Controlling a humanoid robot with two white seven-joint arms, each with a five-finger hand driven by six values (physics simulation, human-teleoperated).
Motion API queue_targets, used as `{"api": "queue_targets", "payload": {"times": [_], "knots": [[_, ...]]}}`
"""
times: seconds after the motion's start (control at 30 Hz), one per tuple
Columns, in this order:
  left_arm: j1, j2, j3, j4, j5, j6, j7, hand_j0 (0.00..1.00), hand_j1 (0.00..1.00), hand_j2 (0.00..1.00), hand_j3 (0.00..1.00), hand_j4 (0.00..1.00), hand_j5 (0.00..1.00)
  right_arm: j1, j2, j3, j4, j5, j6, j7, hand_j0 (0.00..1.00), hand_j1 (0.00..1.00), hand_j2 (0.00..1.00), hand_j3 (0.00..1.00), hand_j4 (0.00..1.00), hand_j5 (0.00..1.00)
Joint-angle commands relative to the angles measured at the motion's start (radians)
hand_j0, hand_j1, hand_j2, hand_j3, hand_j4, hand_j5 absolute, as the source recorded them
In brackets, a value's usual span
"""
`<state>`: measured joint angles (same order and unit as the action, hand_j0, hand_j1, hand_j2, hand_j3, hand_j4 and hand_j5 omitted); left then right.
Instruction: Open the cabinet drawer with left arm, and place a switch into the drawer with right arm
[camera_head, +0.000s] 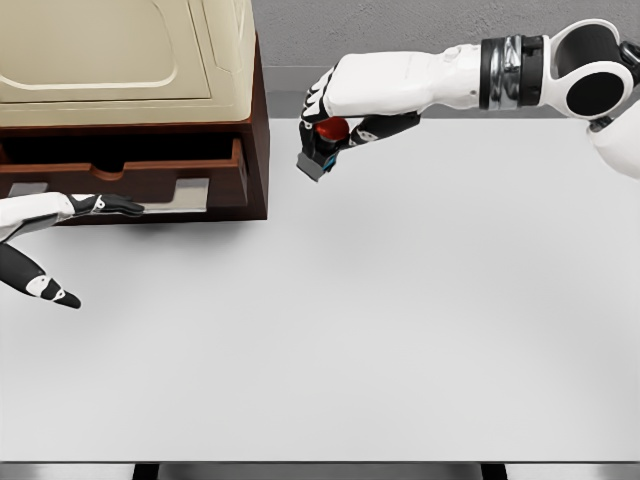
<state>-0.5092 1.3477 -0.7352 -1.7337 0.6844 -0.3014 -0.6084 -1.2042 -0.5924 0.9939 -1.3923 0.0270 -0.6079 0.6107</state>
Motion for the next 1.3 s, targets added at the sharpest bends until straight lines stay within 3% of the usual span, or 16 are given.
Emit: {"api": "queue_targets", "payload": {"times": [0.0, 1.27], "knots": [[0.0, 0.005, 0.0, -0.003, 0.003, 0.001, -0.002, 1.0, 1.0, 1.0, 1.0, 1.0, 1.0, 0.0, -0.001, -0.001, -0.001, -0.007, 0.003, 0.0, 0.48, 0.48, 0.48, 0.48, 0.48, 0.48], [0.028, 0.044, 0.0, -0.03, 0.014, -0.013, -0.002, 1.0, 1.0, 1.0, 1.0, 1.0, 1.0, -0.012, 0.002, -0.001, 0.001, -0.009, 0.008, 0.0, 0.48, 0.48, 0.48, 0.48, 0.48, 0.48]]}}
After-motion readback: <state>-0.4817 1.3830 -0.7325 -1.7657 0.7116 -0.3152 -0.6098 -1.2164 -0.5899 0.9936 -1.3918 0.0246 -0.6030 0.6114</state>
